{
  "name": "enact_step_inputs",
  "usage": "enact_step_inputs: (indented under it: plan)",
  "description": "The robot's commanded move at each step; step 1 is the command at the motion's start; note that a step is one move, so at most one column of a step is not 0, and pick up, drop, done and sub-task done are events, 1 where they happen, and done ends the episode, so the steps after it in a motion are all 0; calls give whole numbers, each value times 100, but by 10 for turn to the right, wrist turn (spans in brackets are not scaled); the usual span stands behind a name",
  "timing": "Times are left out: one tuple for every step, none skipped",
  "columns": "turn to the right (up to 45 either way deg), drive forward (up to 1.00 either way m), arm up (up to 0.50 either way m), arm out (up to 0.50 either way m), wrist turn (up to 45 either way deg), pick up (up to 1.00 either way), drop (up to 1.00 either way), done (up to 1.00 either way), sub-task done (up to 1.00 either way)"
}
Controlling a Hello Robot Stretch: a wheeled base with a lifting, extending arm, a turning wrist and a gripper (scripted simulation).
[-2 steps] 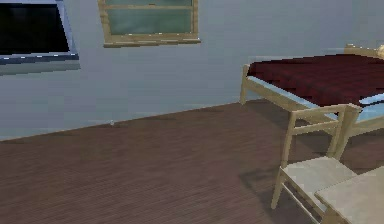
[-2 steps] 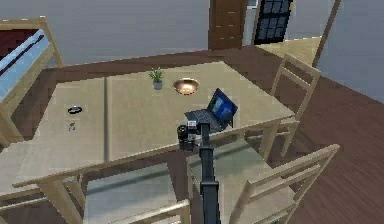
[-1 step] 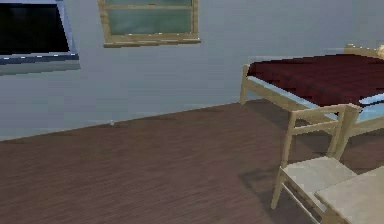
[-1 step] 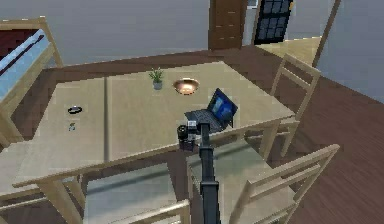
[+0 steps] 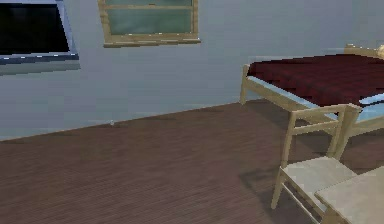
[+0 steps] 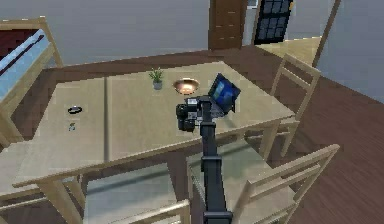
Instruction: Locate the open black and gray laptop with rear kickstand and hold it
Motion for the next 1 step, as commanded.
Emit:
enact_step_inputs:
  plan:
    - [0, 0, 0, 0, 0, 0, 0, 100, 0]
